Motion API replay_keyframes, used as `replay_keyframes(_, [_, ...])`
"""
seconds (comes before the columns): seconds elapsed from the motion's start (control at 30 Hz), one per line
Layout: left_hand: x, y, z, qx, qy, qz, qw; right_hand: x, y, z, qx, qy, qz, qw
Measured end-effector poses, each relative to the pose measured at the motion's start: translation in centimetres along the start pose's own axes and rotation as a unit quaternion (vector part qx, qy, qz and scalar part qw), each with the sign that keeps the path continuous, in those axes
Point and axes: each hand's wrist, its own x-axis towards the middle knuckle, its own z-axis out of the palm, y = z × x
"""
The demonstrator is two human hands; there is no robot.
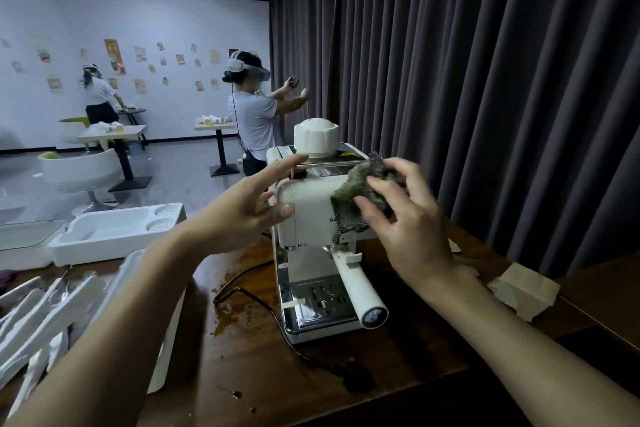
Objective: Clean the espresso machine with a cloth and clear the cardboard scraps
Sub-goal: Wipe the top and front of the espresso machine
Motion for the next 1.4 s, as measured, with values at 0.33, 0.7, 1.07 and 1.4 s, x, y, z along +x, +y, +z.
replay_keyframes(0.33, [0.1,-0.2,-0.3,0.037,0.008,0.020,0.999,0.9,-3.2,2.6,-0.060,-0.045,-0.116,0.990])
replay_keyframes(0.7, [1.2,-0.2,-0.1,0.124,0.031,0.001,0.992,0.1,-0.8,1.2,-0.009,-0.054,-0.083,0.995])
replay_keyframes(1.07, [0.9,1.0,-0.1,0.012,0.012,-0.030,0.999,-0.2,1.9,-0.3,0.038,-0.045,-0.071,0.996])
replay_keyframes(1.4, [0.8,1.2,0.5,0.002,0.032,-0.044,0.998,0.1,-0.4,-0.3,0.032,-0.056,-0.028,0.998])
